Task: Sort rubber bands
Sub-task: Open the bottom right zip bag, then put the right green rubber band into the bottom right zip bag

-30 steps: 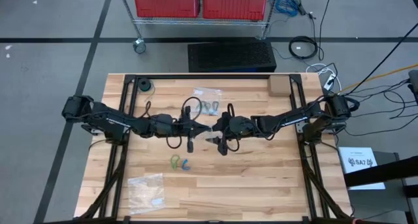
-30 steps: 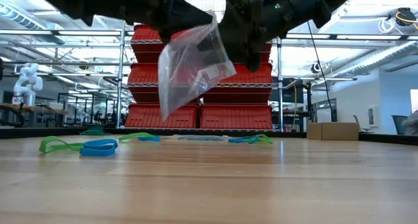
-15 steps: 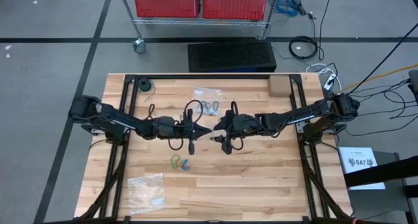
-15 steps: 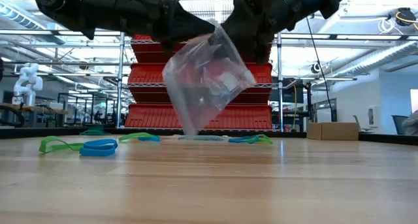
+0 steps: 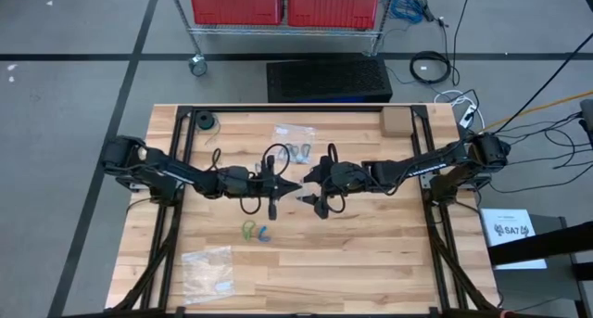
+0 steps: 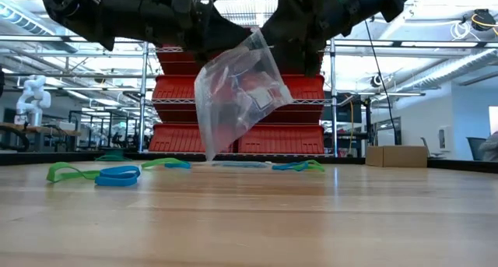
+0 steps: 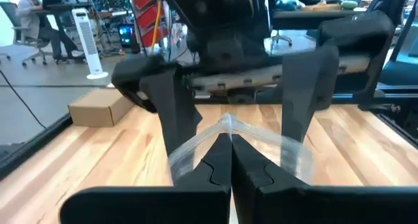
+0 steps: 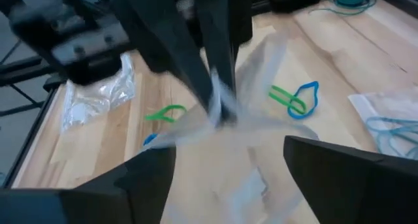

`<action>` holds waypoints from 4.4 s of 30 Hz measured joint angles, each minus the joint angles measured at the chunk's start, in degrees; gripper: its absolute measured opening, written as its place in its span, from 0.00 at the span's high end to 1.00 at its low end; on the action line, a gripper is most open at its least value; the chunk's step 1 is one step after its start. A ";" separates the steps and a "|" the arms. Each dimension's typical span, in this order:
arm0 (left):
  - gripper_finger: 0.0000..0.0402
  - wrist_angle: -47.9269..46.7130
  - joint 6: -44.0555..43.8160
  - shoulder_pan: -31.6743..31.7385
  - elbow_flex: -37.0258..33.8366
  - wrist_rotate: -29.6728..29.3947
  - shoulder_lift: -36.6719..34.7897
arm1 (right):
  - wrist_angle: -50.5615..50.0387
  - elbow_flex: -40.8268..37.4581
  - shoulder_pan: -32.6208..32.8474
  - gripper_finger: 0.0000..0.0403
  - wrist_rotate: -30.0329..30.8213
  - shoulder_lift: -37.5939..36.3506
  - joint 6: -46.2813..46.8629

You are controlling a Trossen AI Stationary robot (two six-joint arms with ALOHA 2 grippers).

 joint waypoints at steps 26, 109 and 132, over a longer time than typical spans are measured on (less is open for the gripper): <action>1.00 -16.11 1.67 0.60 0.00 -1.52 -7.19 | -33.69 0.09 -0.98 0.31 7.85 -13.01 2.63; 1.00 -26.77 3.03 -1.97 -4.70 -3.21 -27.83 | -37.04 27.72 4.35 1.00 12.22 -2.38 -11.08; 1.00 -24.26 4.36 -1.82 -4.70 -3.10 -27.83 | -35.60 32.98 4.35 1.00 8.68 3.97 -11.55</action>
